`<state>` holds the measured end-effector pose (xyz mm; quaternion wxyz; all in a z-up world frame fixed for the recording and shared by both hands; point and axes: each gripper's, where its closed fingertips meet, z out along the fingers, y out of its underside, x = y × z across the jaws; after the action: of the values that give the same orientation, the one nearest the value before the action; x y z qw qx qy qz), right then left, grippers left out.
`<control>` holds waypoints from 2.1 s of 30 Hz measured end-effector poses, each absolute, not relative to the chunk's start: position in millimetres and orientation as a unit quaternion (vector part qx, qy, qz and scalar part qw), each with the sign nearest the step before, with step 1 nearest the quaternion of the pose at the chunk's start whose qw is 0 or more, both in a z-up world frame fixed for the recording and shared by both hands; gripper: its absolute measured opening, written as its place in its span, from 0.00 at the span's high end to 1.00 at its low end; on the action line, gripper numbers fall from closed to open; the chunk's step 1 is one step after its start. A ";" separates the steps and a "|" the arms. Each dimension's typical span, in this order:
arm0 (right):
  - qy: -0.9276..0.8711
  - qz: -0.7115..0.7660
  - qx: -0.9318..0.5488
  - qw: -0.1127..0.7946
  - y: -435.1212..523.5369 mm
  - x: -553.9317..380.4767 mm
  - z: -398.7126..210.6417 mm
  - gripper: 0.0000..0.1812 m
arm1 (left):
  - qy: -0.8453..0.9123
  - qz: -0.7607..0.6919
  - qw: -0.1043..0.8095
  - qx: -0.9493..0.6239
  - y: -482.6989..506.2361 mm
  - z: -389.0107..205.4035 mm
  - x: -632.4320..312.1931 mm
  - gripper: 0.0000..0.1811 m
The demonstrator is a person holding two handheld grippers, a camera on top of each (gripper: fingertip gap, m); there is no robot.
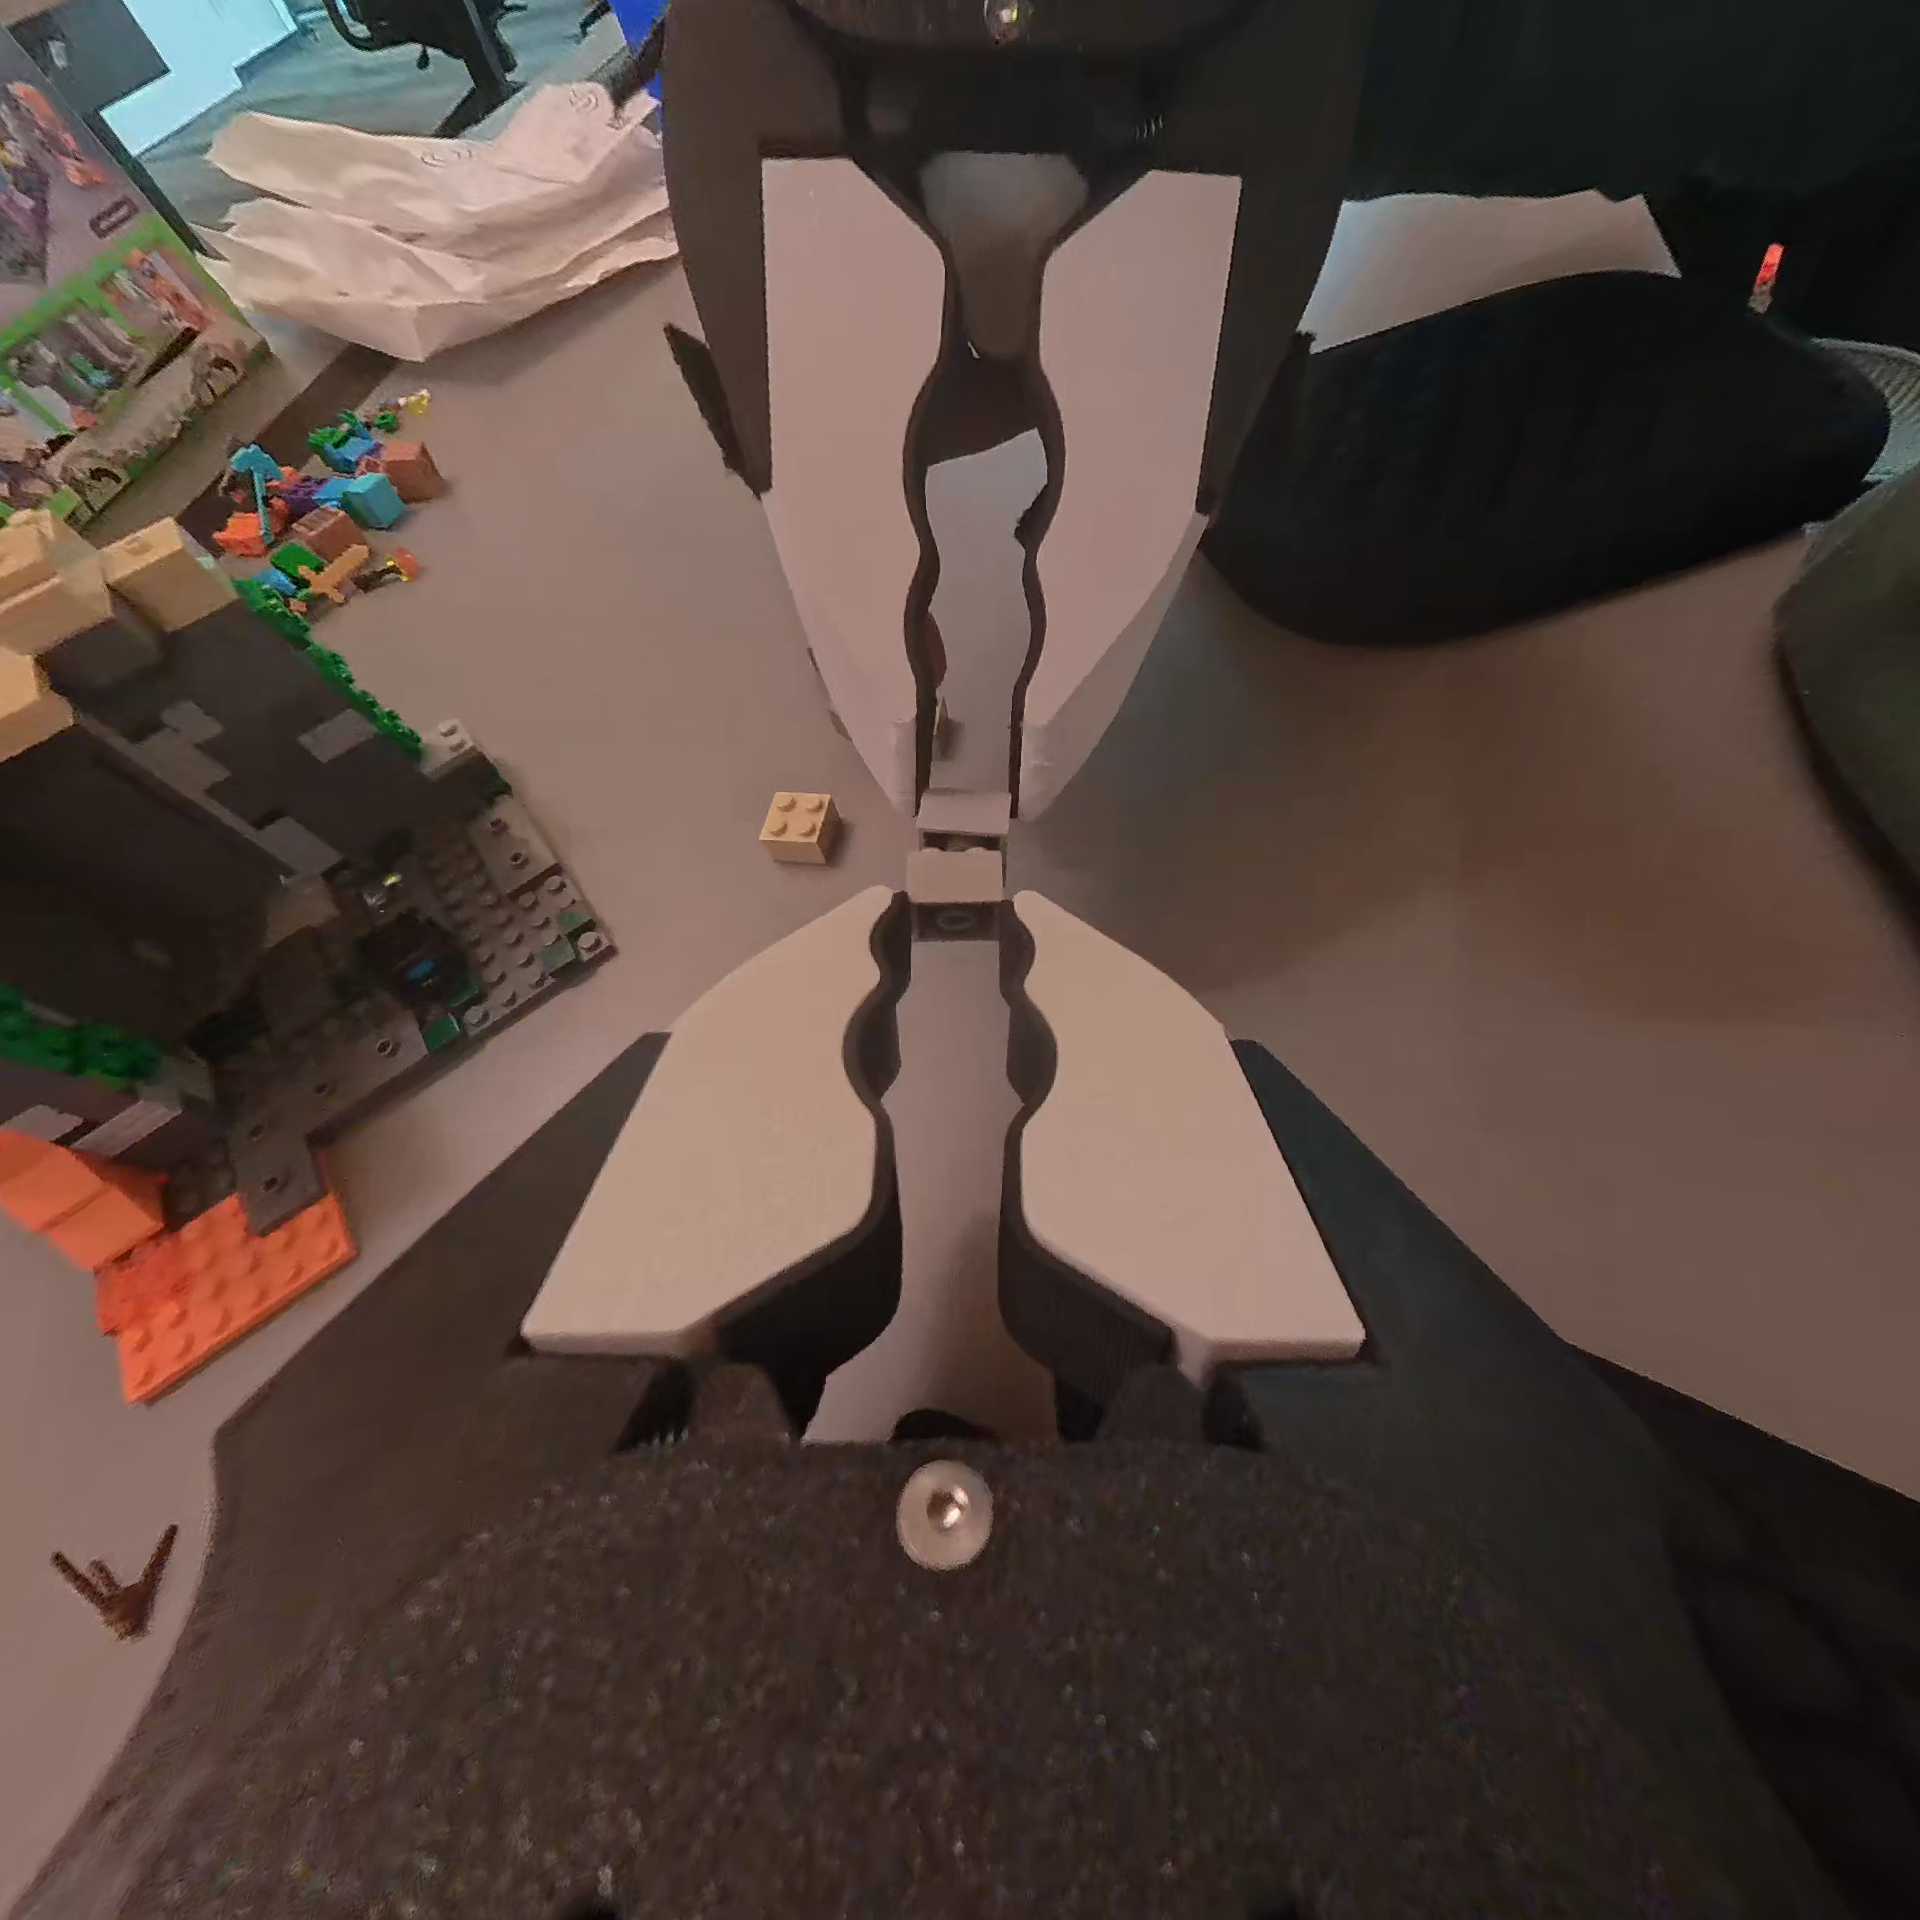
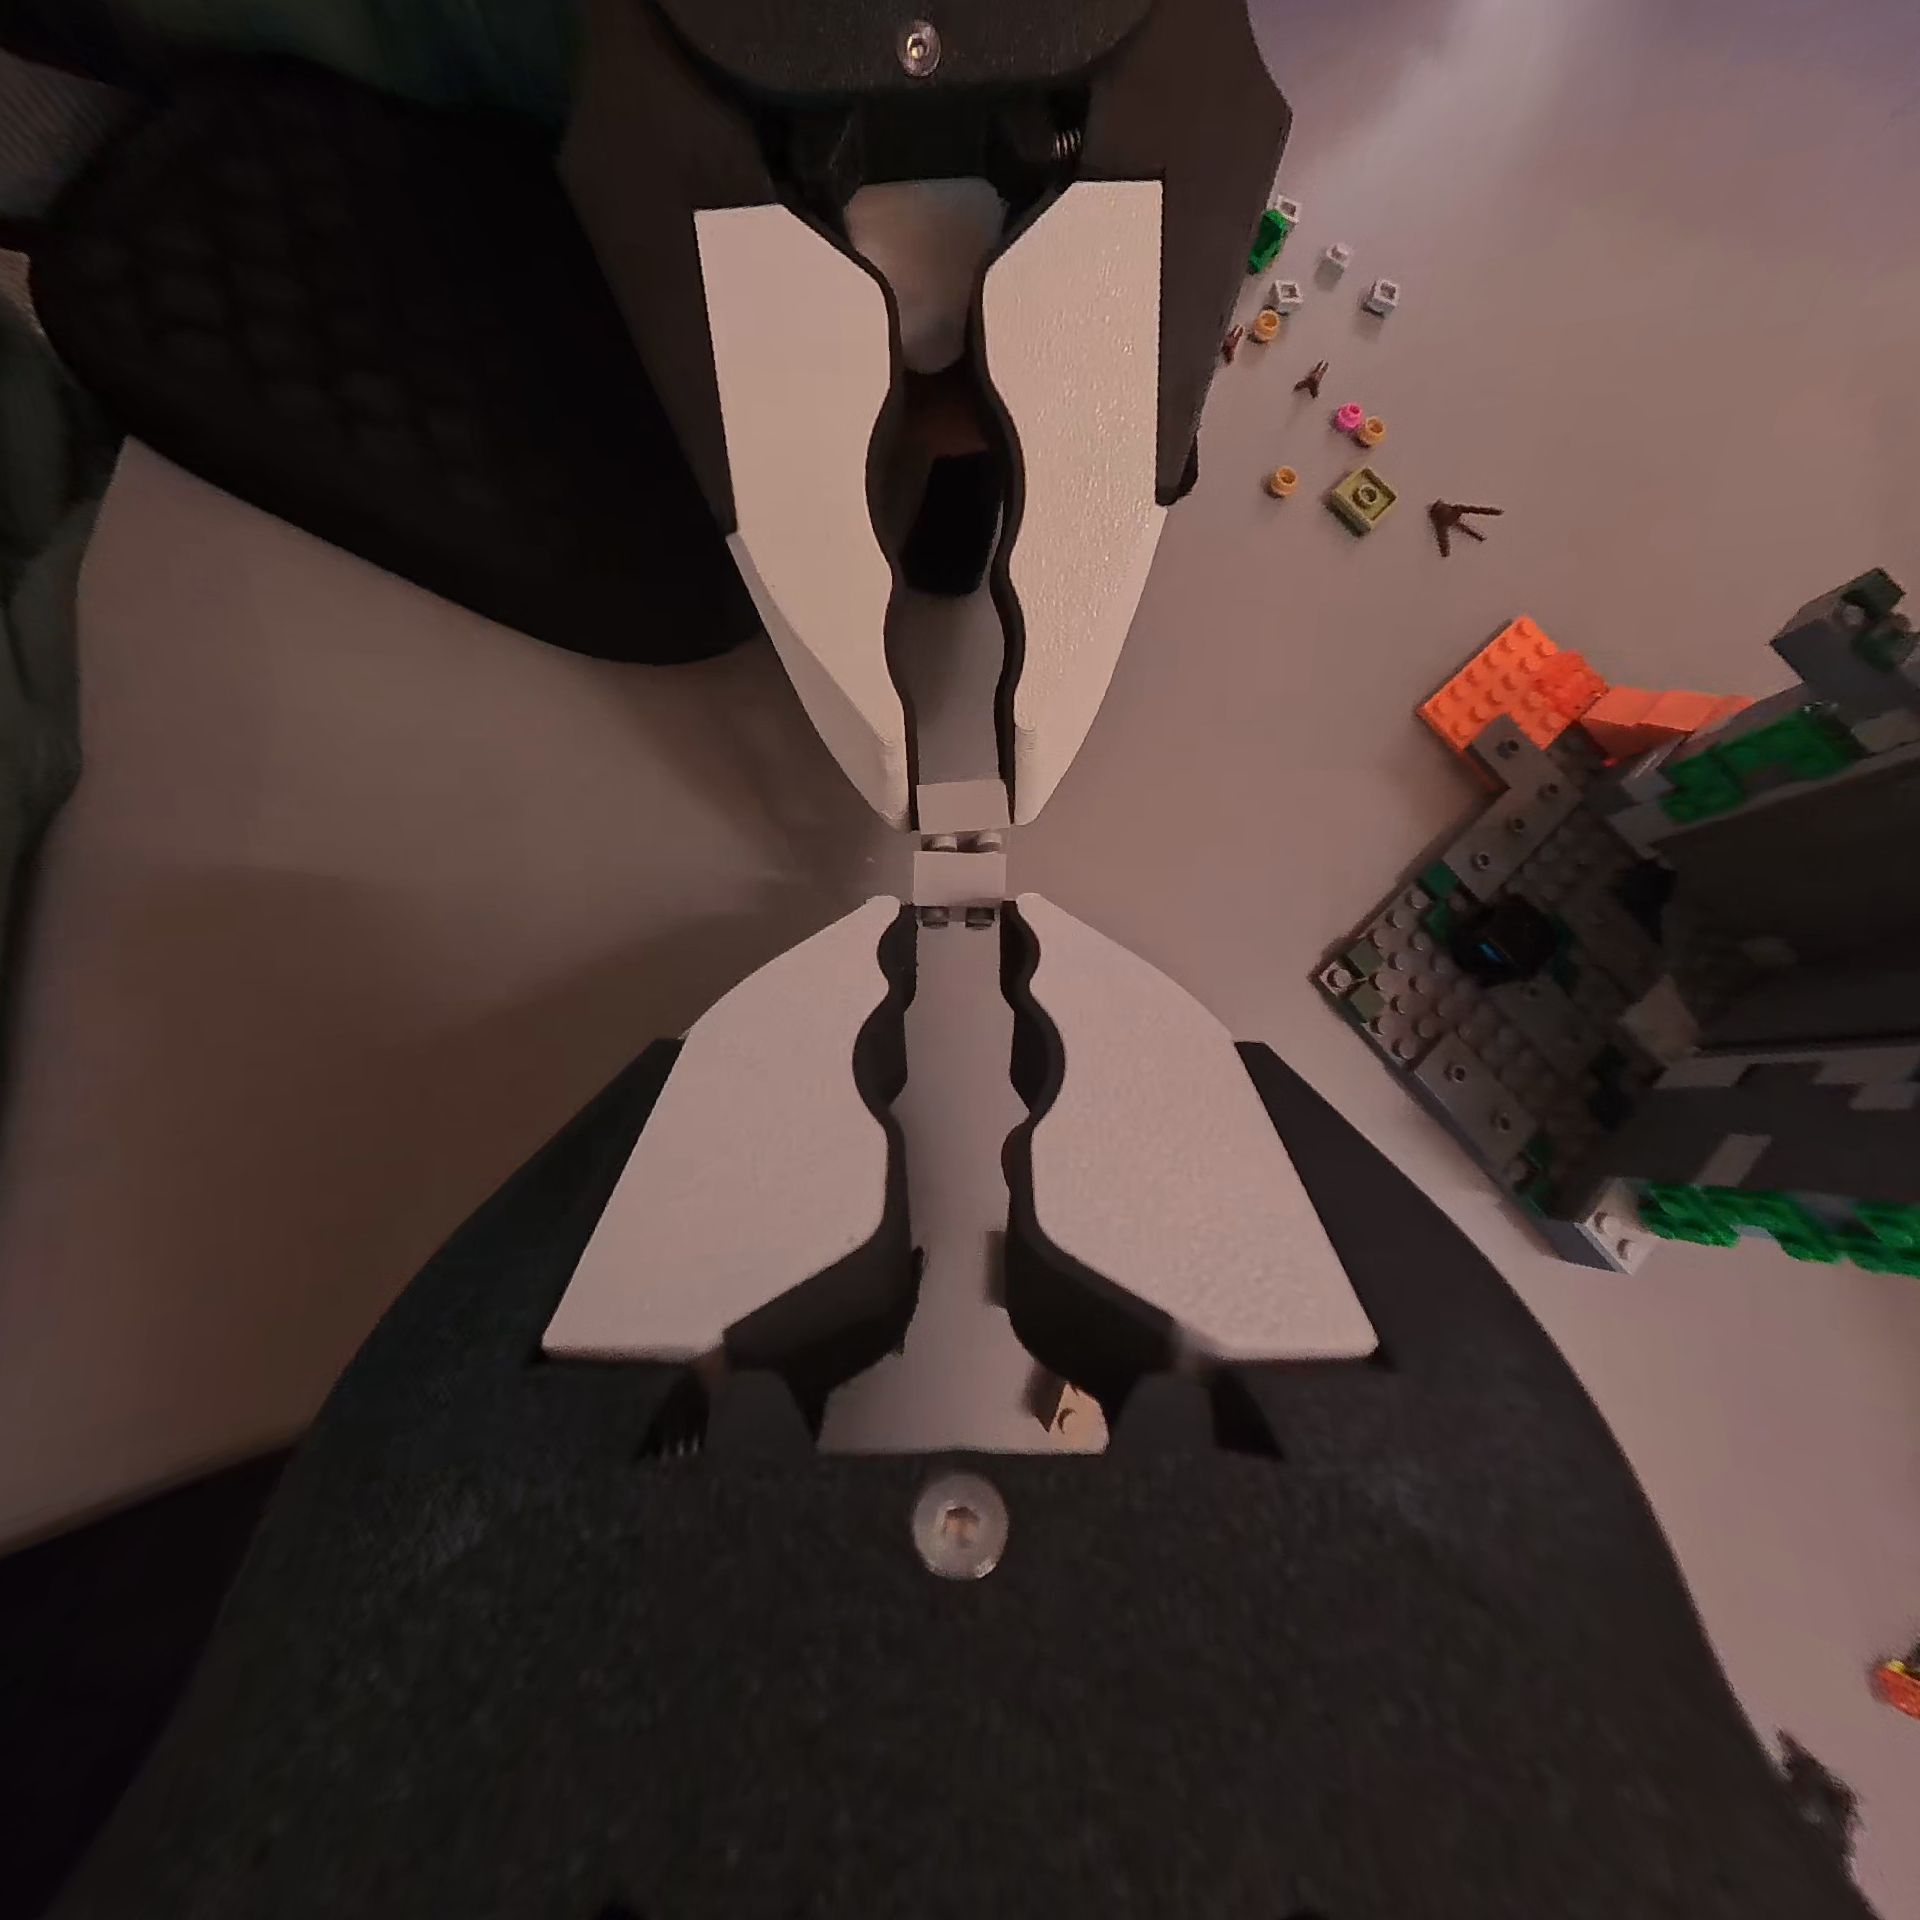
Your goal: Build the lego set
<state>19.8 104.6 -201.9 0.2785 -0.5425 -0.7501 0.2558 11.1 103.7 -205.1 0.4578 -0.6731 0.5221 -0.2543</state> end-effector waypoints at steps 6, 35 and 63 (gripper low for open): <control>-0.757 0.256 -0.534 0.276 103.1 19.0 -203.3 0.92 | 0.531 -0.248 0.450 -0.674 102.2 -208.2 12.2 0.91; -0.632 0.439 -0.504 0.392 88.0 20.0 -151.9 0.91 | 0.491 -0.344 0.519 -0.610 87.1 -165.3 21.0 0.91; -0.663 0.411 -0.503 0.371 81.6 20.4 -157.5 0.91 | 0.503 -0.323 0.523 -0.607 83.3 -159.7 24.9 0.91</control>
<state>20.4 81.6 -157.5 0.3715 -0.5031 -0.6630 0.4115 24.9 83.3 -159.7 0.5230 -0.6075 0.5030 -0.3233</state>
